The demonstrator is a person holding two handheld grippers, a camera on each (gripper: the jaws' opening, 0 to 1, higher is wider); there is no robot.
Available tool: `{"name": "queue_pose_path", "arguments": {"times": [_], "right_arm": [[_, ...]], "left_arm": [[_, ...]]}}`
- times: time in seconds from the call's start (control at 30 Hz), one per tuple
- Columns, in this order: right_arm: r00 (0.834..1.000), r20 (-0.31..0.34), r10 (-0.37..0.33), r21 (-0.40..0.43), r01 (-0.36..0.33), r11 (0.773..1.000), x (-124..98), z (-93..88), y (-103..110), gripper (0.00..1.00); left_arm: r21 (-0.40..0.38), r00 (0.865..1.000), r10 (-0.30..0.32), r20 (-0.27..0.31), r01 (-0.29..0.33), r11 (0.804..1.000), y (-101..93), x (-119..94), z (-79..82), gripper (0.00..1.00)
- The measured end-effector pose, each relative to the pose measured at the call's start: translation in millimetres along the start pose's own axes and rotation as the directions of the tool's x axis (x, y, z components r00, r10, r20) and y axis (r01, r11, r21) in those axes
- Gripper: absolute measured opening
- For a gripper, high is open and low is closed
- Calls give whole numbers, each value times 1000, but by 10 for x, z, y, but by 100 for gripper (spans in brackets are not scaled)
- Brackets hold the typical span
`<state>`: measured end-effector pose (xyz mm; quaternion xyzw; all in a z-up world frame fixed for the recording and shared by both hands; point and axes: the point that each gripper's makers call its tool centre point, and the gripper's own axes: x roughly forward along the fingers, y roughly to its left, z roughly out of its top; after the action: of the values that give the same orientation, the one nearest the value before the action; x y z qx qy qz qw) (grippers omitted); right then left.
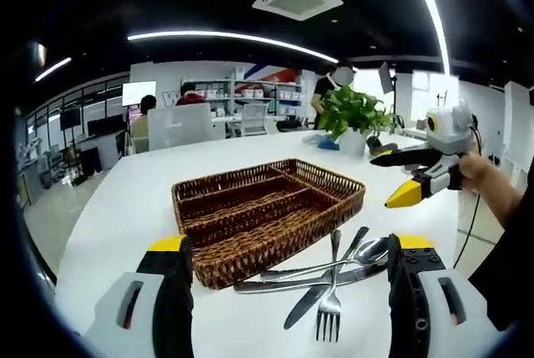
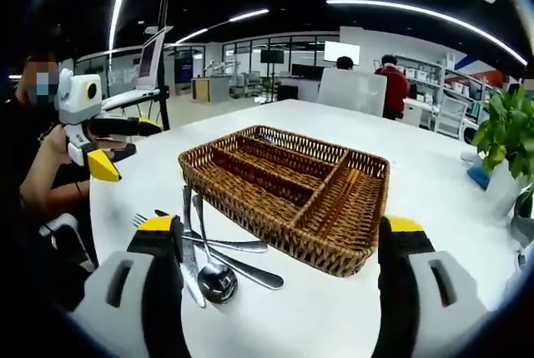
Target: Arrange the knives, forks, and spoons in their matching storage slots by inserting each utensil handle-first until every utensil is classified and aligned in the correct compartment
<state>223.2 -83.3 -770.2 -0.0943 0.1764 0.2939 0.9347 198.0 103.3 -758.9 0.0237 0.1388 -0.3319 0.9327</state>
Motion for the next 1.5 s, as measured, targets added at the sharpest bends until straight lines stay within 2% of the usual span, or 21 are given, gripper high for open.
{"name": "queue_pose_path", "arguments": {"times": [0.27,0.67,0.93,1.1,1.33,1.5], "right_arm": [[1000,-2,11,5,-11,1000,1,-12,32,100],[1000,3,12,21,-12,1000,-34,-34,34,99],[999,-16,31,65,-30,997,-43,-212,100,90],[999,-22,43,108,-40,993,-53,-351,148,80],[996,-46,71,180,-62,982,-51,-587,249,68],[995,-51,90,214,-77,974,-32,-685,307,59]], "left_arm": [[10,1000,23,1,-23,1000,18,-28,20,99],[36,1000,18,-7,-17,999,-7,-19,26,99],[46,1000,9,-8,-8,999,-24,-5,-1,99],[58,1000,-1,12,0,998,-50,7,15,99],[55,1000,-13,10,13,998,-80,39,-14,99],[55,1000,-21,8,20,998,-89,49,-42,99]]}}
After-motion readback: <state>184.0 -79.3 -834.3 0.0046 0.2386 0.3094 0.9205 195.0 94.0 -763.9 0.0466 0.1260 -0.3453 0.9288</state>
